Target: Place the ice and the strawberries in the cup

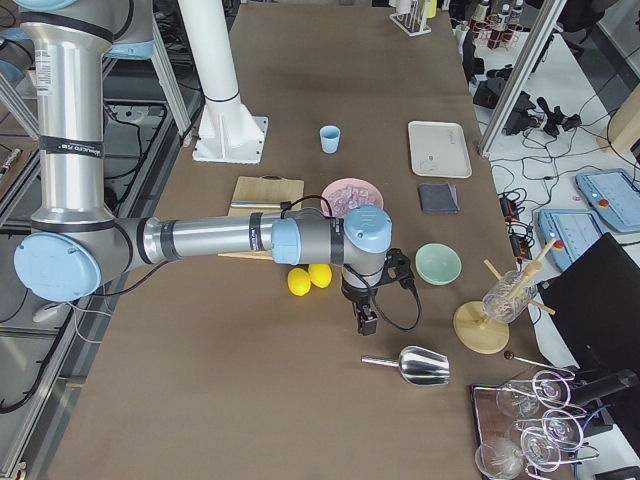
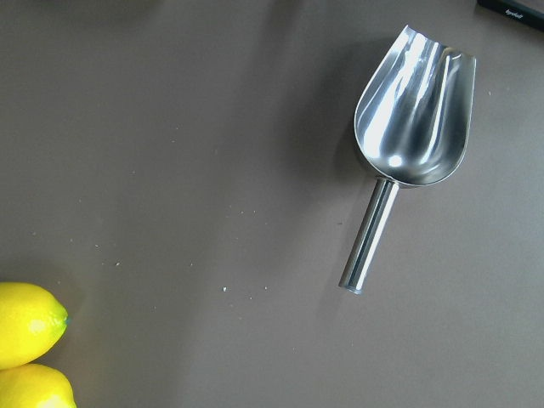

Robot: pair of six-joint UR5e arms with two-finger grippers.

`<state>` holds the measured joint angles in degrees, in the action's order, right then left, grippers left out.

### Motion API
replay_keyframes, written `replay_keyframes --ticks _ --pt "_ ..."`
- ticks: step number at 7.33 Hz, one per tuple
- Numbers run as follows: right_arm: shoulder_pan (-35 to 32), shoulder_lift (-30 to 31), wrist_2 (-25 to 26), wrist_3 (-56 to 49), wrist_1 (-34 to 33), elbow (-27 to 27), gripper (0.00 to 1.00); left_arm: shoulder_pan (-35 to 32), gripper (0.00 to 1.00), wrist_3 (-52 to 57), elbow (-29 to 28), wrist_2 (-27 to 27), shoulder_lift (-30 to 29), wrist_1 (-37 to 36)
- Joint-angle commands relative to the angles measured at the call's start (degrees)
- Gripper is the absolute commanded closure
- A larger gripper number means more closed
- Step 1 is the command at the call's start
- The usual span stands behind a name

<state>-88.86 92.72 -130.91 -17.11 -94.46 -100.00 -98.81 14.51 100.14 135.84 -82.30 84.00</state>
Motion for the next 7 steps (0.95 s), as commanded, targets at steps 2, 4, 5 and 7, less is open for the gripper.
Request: replay_keyframes --ticks 2,4,5,7 --pt "0.0 -0.3 0.2 0.6 0.0 0.6 0.00 -0.2 0.02 -1.4 -3.5 4.2 -0.4 1.9" --pt "0.2 -0.3 0.0 0.4 0.5 2.3 0.00 -0.2 0.02 -1.9 -4.0 3.8 0.4 10.5" --pt "0.2 -0.3 0.1 0.3 0.5 2.3 0.00 -0.2 0.02 -1.9 -4.1 3.8 0.4 10.6" --pt "0.2 -0.3 0.2 -0.3 0.5 2.4 0.00 -0.2 0.02 -1.9 -4.0 3.6 0.4 10.4"
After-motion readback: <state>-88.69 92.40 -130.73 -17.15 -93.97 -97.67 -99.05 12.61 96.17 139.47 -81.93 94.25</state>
